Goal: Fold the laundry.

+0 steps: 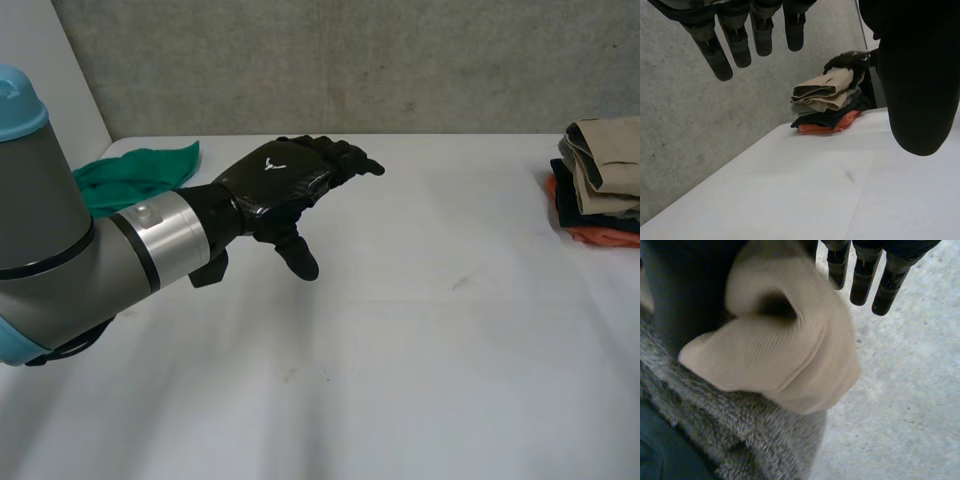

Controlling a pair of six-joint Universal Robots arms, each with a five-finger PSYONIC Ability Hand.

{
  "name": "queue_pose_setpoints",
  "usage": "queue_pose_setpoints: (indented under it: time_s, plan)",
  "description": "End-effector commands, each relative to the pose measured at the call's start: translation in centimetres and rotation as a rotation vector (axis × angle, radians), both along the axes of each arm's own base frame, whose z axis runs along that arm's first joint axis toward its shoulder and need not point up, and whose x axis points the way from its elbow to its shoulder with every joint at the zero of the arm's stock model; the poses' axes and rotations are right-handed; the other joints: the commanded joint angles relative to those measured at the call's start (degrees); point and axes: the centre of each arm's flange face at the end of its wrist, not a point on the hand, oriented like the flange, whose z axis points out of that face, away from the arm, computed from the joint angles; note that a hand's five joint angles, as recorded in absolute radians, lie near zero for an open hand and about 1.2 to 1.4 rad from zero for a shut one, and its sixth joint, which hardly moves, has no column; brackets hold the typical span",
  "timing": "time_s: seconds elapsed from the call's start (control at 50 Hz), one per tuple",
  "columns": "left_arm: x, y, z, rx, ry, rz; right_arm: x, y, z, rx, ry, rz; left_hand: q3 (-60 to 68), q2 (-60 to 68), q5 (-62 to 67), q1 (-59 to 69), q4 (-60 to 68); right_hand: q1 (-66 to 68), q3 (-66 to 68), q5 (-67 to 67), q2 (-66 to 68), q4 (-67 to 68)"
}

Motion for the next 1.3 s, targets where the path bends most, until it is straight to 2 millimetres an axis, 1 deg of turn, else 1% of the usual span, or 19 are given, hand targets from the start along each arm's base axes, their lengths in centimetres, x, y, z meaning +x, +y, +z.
queue_pose_setpoints:
  time_s: [0.02,0.1,0.26,0.32,0.4,0.48,0.5,0.56,0.58,0.64,0.66,0.72,0.74,0.82,0.9,0.98,1.0,1.08,1.3]
  plan:
    - [0.0,0.0,0.1,-0.003,0.002,0.000,-0.1,3.9,4.9,-0.008,0.036,-0.054,-0.14,0.26,-0.81,0.62,0.16,-2.51,-2.39,-7.50,-2.65,-3.59]
    - [0.0,0.1,0.1,-0.003,0.002,-0.003,-2.2,6.1,5.3,0.013,0.071,-0.128,-0.14,0.26,-0.81,0.62,0.16,-2.51,-2.39,-7.50,-2.65,-3.59]
    - [0.0,0.4,0.7,0.012,0.025,-0.004,-10.5,9.0,5.8,0.036,0.183,-0.385,-0.14,0.26,-0.81,0.62,0.16,-2.51,-2.39,-7.50,-2.65,-3.59]
    - [0.1,0.6,1.2,0.004,0.035,-0.004,-14.2,9.3,8.3,-0.016,0.258,-0.598,-0.14,0.26,-0.81,0.62,0.16,-2.51,-2.39,-7.50,-2.65,-3.59]
    - [0.1,0.9,1.9,-0.010,0.044,-0.005,-15.6,9.3,11.6,-0.095,0.309,-0.776,-0.31,0.09,-0.98,0.45,-0.01,-2.51,-2.39,-7.50,-2.65,-3.59]
    - [0.2,0.9,2.5,-0.026,0.064,-0.004,-11.0,8.4,15.8,-0.221,0.265,-0.683,-0.31,0.09,-0.98,0.45,-0.01,-2.51,-2.39,-7.50,-2.65,-3.59]
    - [0.2,0.9,2.6,-0.033,0.068,-0.002,-7.8,8.6,18.4,-0.292,0.211,-0.609,-0.31,0.09,-0.98,0.45,-0.01,-2.51,-2.39,-7.50,-2.65,-3.59]
    - [0.4,0.5,3.3,-0.058,0.097,0.008,-2.5,9.4,21.2,-0.365,0.115,-0.475,-0.31,0.09,-0.98,0.45,-0.01,-2.51,-2.39,-7.50,-2.65,-3.59]
    - [0.4,0.2,3.6,-0.073,0.108,0.019,1.3,10.2,22.3,-0.382,0.049,-0.369,-0.31,0.09,-0.98,0.45,-0.01,-2.51,-2.39,-7.50,-2.65,-3.59]
    - [1.0,-1.3,4.4,-0.129,0.142,0.087,7.1,11.9,22.7,-0.374,-0.023,-0.198,-0.31,0.09,-0.98,0.45,-0.01,-2.51,-2.39,-7.50,-2.65,-3.59]
    - [1.4,-2.2,4.8,-0.155,0.153,0.126,11.0,13.2,22.2,-0.345,-0.047,-0.076,-0.31,0.09,-0.98,0.45,-0.01,-2.51,-2.39,-7.50,-2.65,-3.59]
    - [4.0,-6.3,6.3,-0.266,0.207,0.302,17.1,15.4,20.0,-0.267,-0.054,0.114,-0.81,-0.42,-1.48,-0.05,-0.51,-2.51,-2.39,-7.50,-2.65,-3.59]
    - [4.9,-7.6,6.6,-0.293,0.211,0.352,21.0,17.3,18.1,-0.210,-0.038,0.232,-0.81,-0.42,-1.48,-0.05,-0.51,-2.51,-2.39,-7.50,-2.65,-3.59]
    - [9.3,-14.5,4.5,-0.332,0.186,0.550,27.3,22.0,12.6,-0.062,0.084,0.401,-0.64,-0.25,-1.32,0.12,-0.35,-2.51,-2.39,-7.50,-2.65,-3.59]
    - [12.8,-19.9,0.6,-0.329,0.083,0.653,28.9,24.3,6.5,0.077,0.254,0.432,-0.31,0.09,-0.98,0.45,-0.01,-2.51,-2.39,-7.50,-2.65,-3.59]
    - [16.1,-24.1,-4.9,-0.365,-0.104,0.722,29.0,25.5,3.0,0.163,0.337,0.403,-0.31,0.09,-0.98,0.45,-0.01,-2.51,-2.39,-7.50,-2.65,-3.59]
    - [17.9,-25.6,-7.2,-0.382,-0.187,0.756,28.8,25.7,2.5,0.179,0.343,0.393,-0.14,0.25,-0.81,0.62,0.16,-2.51,-2.39,-7.50,-2.65,-3.59]
    - [19.8,-27.8,-11.2,-0.419,-0.320,0.775,28.2,26.3,1.0,0.238,0.350,0.368,0.03,0.42,-0.64,0.79,0.33,-2.51,-2.39,-7.50,-2.65,-3.59]
    - [20.8,-30.7,-18.0,-0.395,-0.337,0.780,27.4,27.2,-0.8,0.280,0.349,0.356,6.08,6.47,5.41,6.84,6.38,-2.51,-2.39,-7.50,-2.65,-3.59]
